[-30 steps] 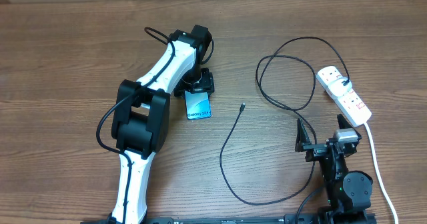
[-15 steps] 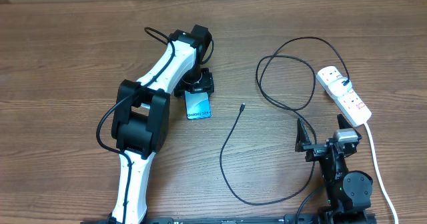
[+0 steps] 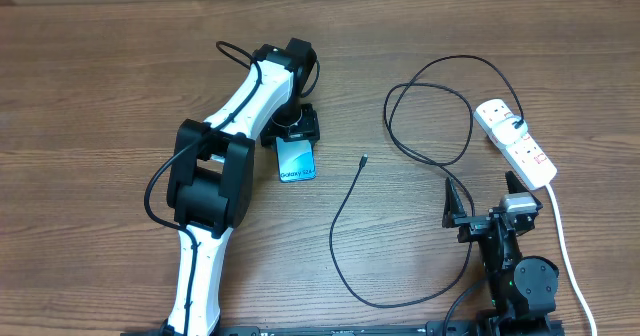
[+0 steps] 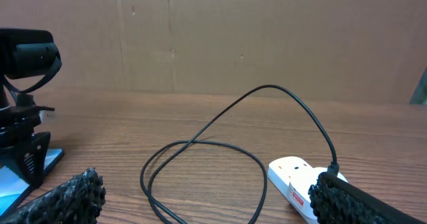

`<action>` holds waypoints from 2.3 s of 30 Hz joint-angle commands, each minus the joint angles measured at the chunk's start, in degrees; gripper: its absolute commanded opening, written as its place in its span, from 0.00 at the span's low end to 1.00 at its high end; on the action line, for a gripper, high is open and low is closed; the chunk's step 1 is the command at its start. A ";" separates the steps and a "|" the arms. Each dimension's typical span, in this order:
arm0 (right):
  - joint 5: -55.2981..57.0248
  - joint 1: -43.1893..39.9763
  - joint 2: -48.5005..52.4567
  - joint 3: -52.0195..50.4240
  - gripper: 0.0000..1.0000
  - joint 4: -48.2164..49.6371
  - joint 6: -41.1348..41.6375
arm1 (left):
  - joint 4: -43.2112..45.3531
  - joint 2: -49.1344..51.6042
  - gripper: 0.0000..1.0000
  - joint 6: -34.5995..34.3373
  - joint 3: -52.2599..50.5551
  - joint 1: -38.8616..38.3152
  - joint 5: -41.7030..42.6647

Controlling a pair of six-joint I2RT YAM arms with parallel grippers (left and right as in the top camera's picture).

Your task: Plug charger to phone and switch on socket

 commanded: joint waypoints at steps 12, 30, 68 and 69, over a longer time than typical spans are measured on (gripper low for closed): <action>-0.13 -0.26 -0.50 -0.61 1.00 0.35 0.13 | -5.14 0.39 0.72 0.33 4.66 3.48 4.02; -0.13 -0.26 -0.50 -0.61 1.00 0.35 0.13 | -11.26 0.39 0.70 9.81 6.19 8.83 32.83; -0.13 -0.26 -0.50 -0.61 1.00 0.35 0.15 | -17.99 0.39 0.71 16.74 6.19 13.97 87.01; -0.13 -0.26 -0.50 -0.61 1.00 0.35 0.15 | -17.99 0.39 0.71 16.76 6.19 14.03 87.01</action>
